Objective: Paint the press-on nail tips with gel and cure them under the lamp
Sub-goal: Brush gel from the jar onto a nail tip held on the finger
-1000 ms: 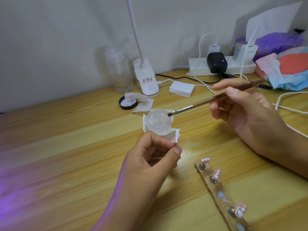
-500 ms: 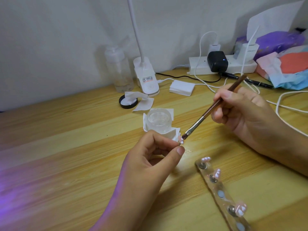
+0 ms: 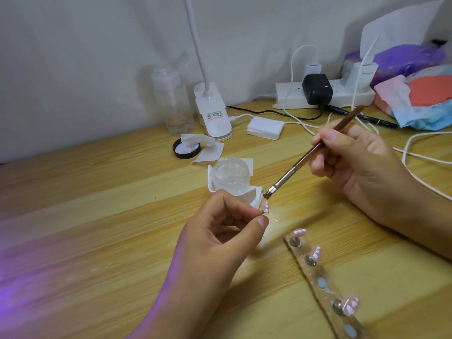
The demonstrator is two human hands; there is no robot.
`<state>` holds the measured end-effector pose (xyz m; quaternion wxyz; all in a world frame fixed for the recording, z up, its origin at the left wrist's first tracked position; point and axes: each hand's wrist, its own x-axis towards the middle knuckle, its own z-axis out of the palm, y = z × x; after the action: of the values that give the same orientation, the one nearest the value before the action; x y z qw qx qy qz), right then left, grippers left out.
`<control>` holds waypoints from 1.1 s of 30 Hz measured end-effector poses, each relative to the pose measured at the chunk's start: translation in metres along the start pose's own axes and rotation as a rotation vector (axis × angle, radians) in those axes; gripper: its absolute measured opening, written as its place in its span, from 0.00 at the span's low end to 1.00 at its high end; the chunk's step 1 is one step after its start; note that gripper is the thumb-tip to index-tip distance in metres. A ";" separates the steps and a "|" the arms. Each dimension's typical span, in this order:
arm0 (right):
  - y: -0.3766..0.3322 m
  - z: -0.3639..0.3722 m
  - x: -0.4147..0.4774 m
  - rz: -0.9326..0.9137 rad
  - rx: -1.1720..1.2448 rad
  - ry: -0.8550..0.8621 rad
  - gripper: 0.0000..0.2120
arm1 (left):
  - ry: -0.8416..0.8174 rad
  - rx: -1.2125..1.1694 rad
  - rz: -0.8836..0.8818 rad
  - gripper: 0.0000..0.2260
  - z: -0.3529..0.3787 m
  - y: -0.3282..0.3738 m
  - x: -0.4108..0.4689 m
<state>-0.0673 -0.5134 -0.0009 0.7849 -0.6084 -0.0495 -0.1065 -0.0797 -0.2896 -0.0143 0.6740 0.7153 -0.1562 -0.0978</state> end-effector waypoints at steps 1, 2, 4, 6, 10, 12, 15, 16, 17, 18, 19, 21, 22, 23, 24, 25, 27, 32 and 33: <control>-0.001 0.000 0.000 0.005 0.009 -0.007 0.07 | -0.001 0.003 0.001 0.04 0.000 0.000 0.000; -0.001 0.000 0.000 0.012 0.016 -0.018 0.08 | -0.004 0.005 0.001 0.04 0.000 0.000 0.000; -0.001 0.000 0.000 0.027 0.017 -0.043 0.08 | -0.009 0.014 -0.003 0.04 0.001 0.001 -0.001; -0.001 0.001 -0.001 0.032 -0.004 -0.059 0.07 | -0.011 0.029 -0.008 0.05 0.001 0.001 -0.001; 0.001 0.001 -0.002 0.016 -0.068 -0.027 0.06 | -0.008 0.031 -0.020 0.05 0.001 0.002 -0.001; 0.001 0.000 -0.001 0.012 -0.080 -0.004 0.07 | -0.007 0.027 -0.029 0.05 0.002 0.002 -0.001; 0.001 0.000 0.001 0.009 -0.028 0.014 0.06 | -0.004 -0.003 -0.035 0.05 0.003 0.003 0.000; 0.001 0.000 0.002 0.011 -0.009 0.009 0.09 | -0.002 -0.007 -0.038 0.05 0.003 0.003 0.000; 0.000 0.000 0.002 0.014 -0.001 -0.009 0.11 | -0.001 -0.010 -0.040 0.06 0.003 0.003 0.000; 0.000 0.000 0.001 0.017 0.000 -0.037 0.12 | -0.001 -0.010 -0.042 0.06 0.003 0.003 0.000; 0.000 0.000 0.001 0.021 -0.002 -0.067 0.12 | -0.002 -0.009 -0.044 0.06 0.003 0.003 0.000; 0.000 0.001 0.000 0.023 -0.014 -0.109 0.12 | -0.004 -0.007 -0.047 0.06 0.003 0.003 0.000; 0.000 0.001 0.000 0.021 -0.024 -0.114 0.12 | -0.005 -0.007 -0.048 0.06 0.003 0.003 0.000; 0.001 0.001 0.000 0.018 -0.035 -0.110 0.12 | -0.005 -0.010 -0.049 0.05 0.003 0.003 0.000; 0.002 0.001 0.000 0.015 -0.045 -0.100 0.12 | -0.005 -0.015 -0.051 0.05 0.003 0.003 0.000; 0.002 0.001 0.000 0.011 -0.054 -0.085 0.12 | -0.005 -0.022 -0.052 0.05 0.003 0.003 0.000; 0.003 0.001 0.001 0.001 -0.056 -0.046 0.12 | -0.005 -0.035 -0.052 0.05 0.003 0.004 0.000; 0.002 0.000 0.001 0.005 -0.001 -0.030 0.12 | -0.004 -0.041 -0.049 0.05 0.002 0.004 0.000; 0.001 0.001 0.001 0.010 0.006 -0.053 0.12 | -0.004 -0.037 -0.049 0.05 0.002 0.004 0.001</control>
<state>-0.0663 -0.5127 -0.0016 0.7856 -0.6089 -0.0677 -0.0862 -0.0803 -0.2919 -0.0105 0.6843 0.7061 -0.1382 -0.1185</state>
